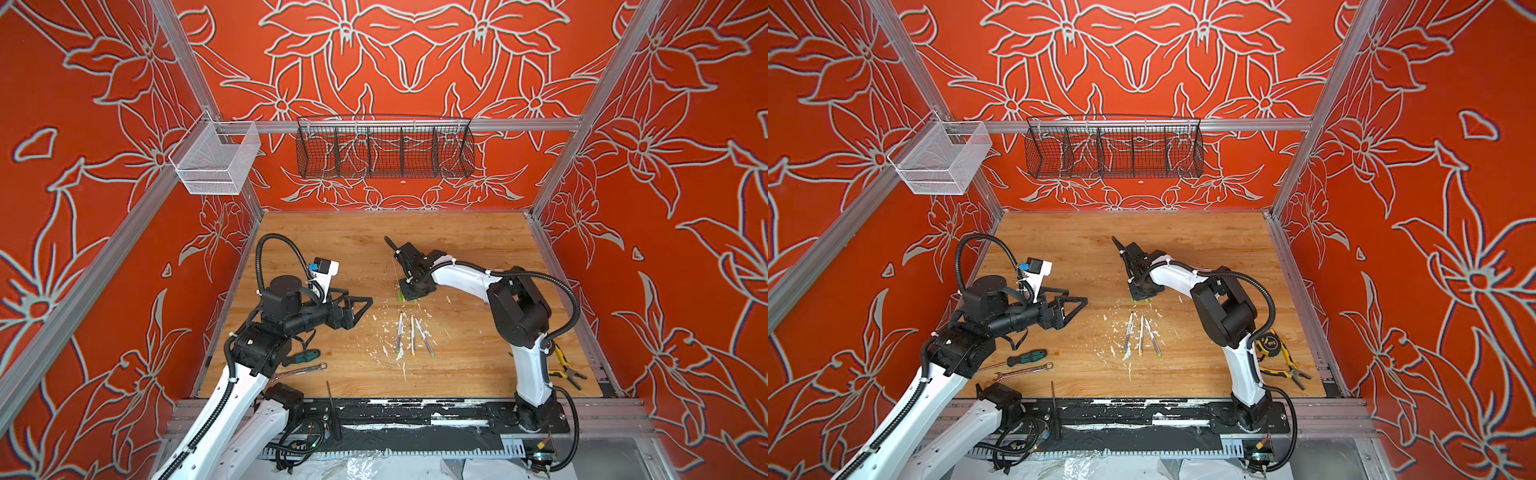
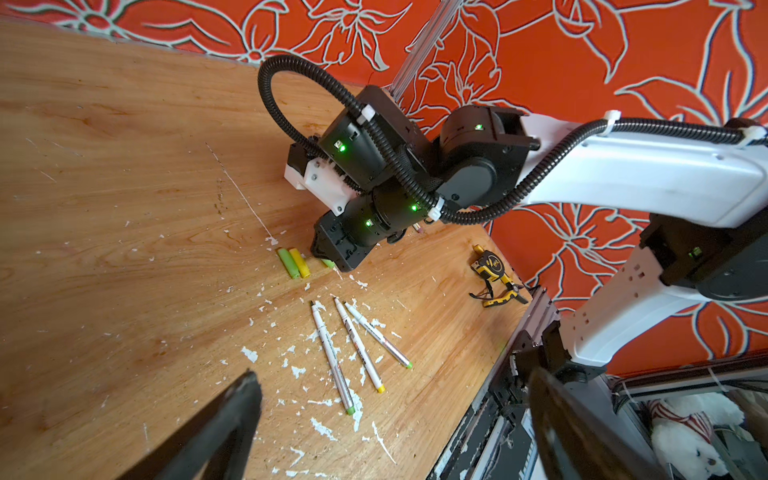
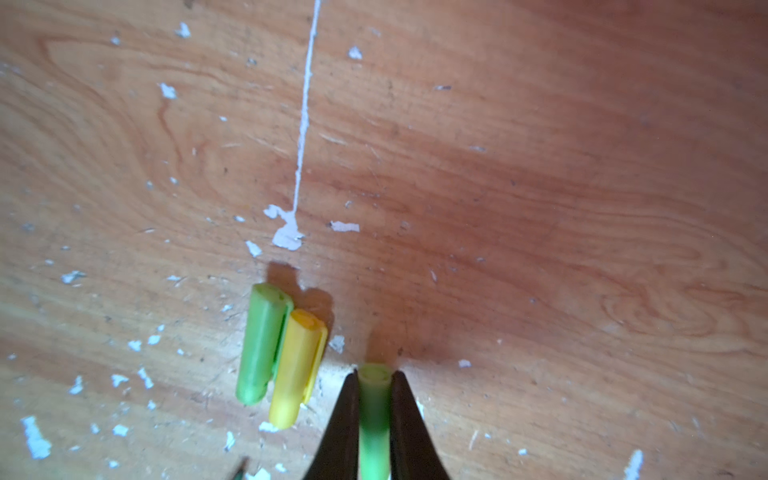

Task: Insert the pens into the pen caps
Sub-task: 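Lower the right gripper and grasp the green cap nearest the markers, then lift the green cap and carry it toward the open left gripper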

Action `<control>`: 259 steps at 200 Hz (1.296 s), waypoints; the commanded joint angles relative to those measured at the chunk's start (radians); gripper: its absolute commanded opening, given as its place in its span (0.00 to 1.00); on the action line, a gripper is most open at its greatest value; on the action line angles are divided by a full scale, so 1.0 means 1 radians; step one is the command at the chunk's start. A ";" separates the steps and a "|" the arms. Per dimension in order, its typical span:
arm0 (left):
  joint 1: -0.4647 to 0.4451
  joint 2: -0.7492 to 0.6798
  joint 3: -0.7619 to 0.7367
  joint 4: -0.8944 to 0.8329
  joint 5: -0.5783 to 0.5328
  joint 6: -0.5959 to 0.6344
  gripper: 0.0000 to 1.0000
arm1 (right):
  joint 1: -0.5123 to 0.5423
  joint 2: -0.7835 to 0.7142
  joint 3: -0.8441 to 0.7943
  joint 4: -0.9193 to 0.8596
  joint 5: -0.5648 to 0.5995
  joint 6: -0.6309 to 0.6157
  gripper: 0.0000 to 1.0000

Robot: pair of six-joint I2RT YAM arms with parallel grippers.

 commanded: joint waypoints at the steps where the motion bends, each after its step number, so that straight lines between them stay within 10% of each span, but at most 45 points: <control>1: 0.002 0.008 -0.044 0.112 0.050 -0.083 0.97 | -0.007 -0.057 -0.025 -0.026 0.003 -0.009 0.12; 170: -0.078 0.214 -0.181 0.472 0.115 -0.167 1.00 | -0.014 -0.500 -0.342 0.334 -0.501 -0.001 0.12; 259: -0.077 0.309 -0.203 0.653 0.201 -0.226 0.67 | -0.012 -0.648 -0.461 0.566 -0.726 0.087 0.12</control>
